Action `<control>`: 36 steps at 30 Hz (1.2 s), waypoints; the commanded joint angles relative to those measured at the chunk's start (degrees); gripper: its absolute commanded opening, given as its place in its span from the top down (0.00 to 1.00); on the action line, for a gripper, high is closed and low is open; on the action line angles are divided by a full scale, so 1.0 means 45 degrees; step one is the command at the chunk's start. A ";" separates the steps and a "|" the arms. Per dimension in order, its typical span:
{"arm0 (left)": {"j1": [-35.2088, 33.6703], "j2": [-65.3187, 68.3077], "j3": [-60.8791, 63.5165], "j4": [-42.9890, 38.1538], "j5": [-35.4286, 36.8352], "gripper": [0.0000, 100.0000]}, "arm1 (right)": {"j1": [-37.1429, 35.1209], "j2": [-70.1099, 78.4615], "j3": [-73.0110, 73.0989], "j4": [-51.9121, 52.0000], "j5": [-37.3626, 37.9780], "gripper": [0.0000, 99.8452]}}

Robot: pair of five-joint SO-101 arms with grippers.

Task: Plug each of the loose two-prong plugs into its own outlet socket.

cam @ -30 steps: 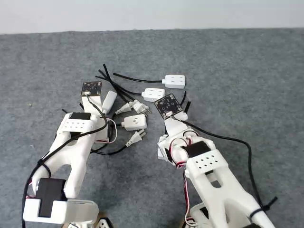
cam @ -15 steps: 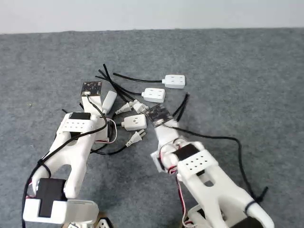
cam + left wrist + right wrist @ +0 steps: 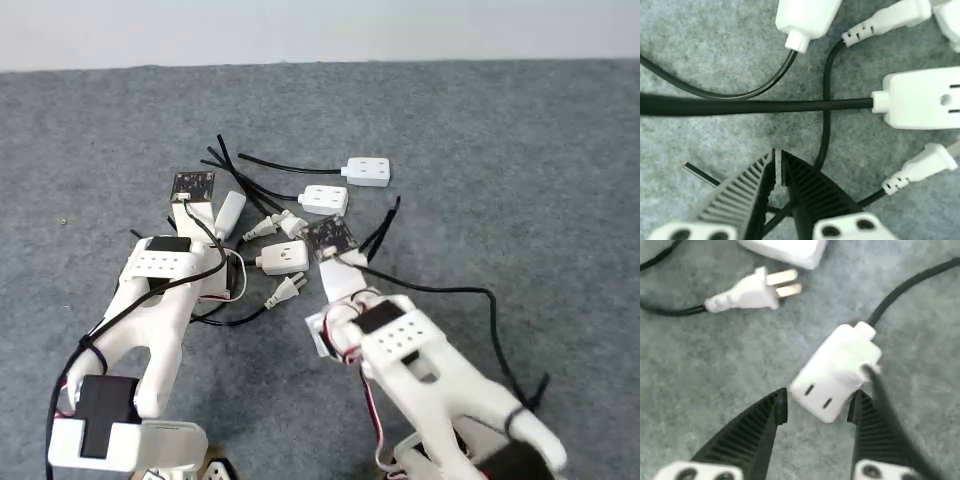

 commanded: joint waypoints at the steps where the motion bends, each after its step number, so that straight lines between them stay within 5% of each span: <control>1: -0.0020 -0.0098 -0.0615 0.0059 -0.0039 0.99 | 0.0303 0.1534 -0.1856 0.0342 -0.0156 0.79; 13: -0.0020 -0.0098 -0.0596 0.0059 -0.0039 0.99 | 0.0694 0.3546 -0.3770 0.1475 -0.0117 0.81; 18: -0.0020 -0.0098 -0.0576 0.0059 -0.0039 0.99 | 0.2081 0.3526 -0.3829 0.1495 0.0293 1.00; 28: -0.0020 -0.0098 -0.0576 0.0059 -0.0039 0.99 | 0.7199 -0.0283 -0.3790 0.3663 0.1641 0.99; 36: 0.0000 -0.0098 -0.0576 0.0059 -0.0039 0.99 | 1.5795 -0.3096 -0.3087 0.4679 0.4435 0.99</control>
